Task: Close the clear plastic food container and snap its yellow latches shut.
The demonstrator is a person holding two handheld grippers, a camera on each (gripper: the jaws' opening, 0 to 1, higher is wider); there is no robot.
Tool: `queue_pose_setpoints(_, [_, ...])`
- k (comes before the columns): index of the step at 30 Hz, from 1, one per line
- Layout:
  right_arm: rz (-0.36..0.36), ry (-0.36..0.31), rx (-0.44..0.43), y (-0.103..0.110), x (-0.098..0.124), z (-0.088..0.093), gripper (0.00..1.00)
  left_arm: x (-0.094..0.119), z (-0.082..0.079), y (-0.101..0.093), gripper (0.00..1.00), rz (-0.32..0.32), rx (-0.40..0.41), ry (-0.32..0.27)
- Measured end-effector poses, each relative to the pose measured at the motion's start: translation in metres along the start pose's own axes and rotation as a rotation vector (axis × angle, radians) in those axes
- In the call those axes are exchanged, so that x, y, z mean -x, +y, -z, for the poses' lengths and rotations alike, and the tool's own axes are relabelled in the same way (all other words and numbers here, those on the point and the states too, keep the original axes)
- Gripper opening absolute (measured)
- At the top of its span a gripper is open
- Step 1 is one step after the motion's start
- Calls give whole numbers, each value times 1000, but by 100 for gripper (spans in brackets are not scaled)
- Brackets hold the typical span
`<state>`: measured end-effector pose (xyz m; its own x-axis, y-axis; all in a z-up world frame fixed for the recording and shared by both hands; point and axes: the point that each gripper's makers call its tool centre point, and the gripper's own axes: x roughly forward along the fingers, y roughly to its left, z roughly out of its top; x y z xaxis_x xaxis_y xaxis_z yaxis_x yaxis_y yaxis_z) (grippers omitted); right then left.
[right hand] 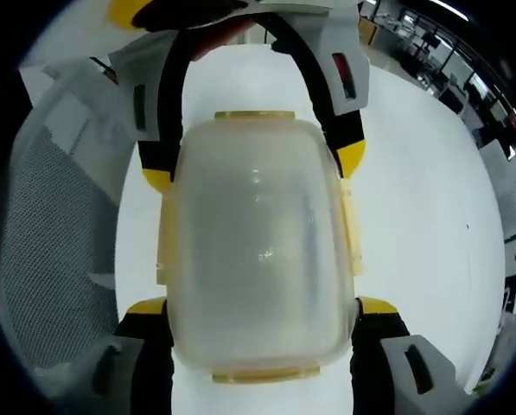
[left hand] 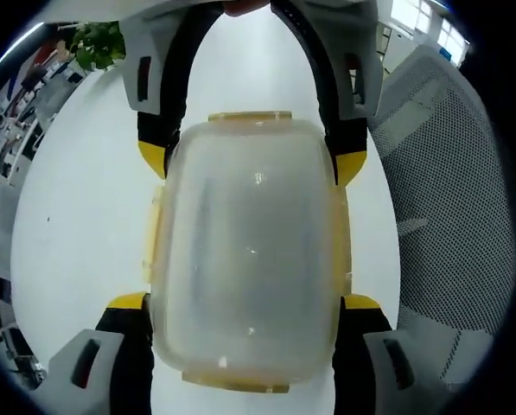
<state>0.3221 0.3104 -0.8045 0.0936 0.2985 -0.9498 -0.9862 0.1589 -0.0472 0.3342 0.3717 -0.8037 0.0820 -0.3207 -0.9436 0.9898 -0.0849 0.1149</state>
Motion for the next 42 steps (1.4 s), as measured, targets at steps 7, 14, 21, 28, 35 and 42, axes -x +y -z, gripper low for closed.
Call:
queue_pose_setpoints(7, [7,-7,-15,3,-7,-20,86,5,21,-1,87,17,-13,9])
queue_pose_setpoints(14, [14,-28,-14,3,-12,-35,86,9,36,-1,88,21,-2,28])
queue_pose_setpoints(21, [2,2,15,2,-13,-37,86,11,37,-1,88,16,34,-15])
queue_pose_setpoints(28, [-2,5,18,0,-15,-40,86,10,40,-1,89,21,45,-20])
queue_pose_setpoints(35, [11,-1,-3,0,-17,-47,87,12,46,1,89,25,33,-20])
queue_pose_setpoints(42, [14,-19,-2,-1,-17,-47,87,11,45,1,89,25,41,-5])
